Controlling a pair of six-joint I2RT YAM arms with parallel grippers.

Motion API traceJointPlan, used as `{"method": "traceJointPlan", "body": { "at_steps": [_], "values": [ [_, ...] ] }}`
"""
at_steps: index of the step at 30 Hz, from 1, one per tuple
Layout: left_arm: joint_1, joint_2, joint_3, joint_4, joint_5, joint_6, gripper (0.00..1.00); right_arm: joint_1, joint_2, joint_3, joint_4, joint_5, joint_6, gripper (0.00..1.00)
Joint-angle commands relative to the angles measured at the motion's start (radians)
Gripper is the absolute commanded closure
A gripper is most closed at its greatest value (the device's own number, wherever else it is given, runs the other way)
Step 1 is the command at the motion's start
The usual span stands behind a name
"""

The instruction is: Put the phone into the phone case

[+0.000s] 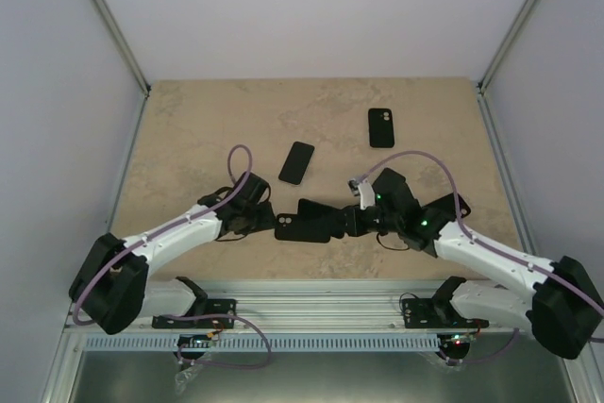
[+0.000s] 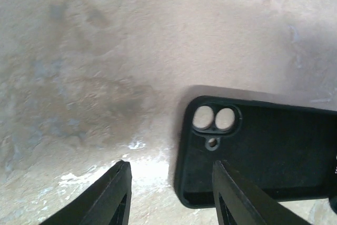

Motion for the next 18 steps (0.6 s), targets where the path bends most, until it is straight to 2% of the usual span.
{"method": "traceJointPlan", "body": {
  "at_steps": [1, 12, 18],
  "values": [
    [0.059, -0.060, -0.074, 0.105, 0.106, -0.016, 0.56, -0.034, 0.099, 0.075, -0.005, -0.179, -0.011, 0.99],
    [0.122, -0.124, -0.230, 0.334, 0.268, -0.102, 0.50, -0.070, 0.319, 0.144, 0.062, -0.386, 0.041, 0.99],
    [0.123, -0.112, -0.237, 0.355, 0.255, -0.100, 0.48, -0.087, 0.397, 0.153, 0.130, -0.431, 0.085, 1.00]
  ]
}}
